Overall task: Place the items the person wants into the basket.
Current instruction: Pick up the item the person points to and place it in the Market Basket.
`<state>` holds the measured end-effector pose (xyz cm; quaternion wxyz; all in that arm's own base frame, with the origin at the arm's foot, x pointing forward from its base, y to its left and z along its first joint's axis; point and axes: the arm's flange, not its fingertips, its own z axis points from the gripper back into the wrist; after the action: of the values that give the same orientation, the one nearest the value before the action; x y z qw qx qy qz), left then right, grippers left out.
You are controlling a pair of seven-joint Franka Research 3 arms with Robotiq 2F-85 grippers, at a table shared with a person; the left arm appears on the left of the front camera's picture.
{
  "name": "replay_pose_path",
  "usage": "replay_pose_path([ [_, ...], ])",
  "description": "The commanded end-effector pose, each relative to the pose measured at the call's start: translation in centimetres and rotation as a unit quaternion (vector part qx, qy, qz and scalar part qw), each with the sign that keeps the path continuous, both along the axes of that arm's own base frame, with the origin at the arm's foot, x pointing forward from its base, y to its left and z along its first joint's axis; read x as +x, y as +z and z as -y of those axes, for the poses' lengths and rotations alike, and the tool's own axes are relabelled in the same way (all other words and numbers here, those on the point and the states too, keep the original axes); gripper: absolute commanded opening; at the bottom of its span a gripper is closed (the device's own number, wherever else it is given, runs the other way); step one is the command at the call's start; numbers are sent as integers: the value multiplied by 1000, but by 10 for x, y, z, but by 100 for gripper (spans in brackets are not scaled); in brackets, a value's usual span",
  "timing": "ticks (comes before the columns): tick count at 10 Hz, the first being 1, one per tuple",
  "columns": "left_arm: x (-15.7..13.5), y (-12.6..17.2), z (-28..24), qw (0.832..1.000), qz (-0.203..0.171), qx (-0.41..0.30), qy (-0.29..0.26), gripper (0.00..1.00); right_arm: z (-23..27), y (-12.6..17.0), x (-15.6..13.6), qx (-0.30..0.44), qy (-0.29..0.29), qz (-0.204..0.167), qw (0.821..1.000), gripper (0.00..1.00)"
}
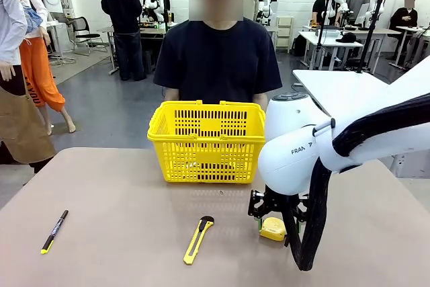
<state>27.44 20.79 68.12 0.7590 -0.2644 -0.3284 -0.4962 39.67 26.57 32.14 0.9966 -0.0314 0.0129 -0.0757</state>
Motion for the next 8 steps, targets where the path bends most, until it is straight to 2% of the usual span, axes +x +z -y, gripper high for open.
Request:
replay_pose_path([
  [1, -2, 0, -1, 1000, 11, -7, -8, 100, -7, -7, 14, -5, -12, 20, 1000, 100],
  [8, -2, 0, -1, 1000, 11, -7, -8, 100, -4, -19, 25, 16, -10, -1, 1000, 100],
])
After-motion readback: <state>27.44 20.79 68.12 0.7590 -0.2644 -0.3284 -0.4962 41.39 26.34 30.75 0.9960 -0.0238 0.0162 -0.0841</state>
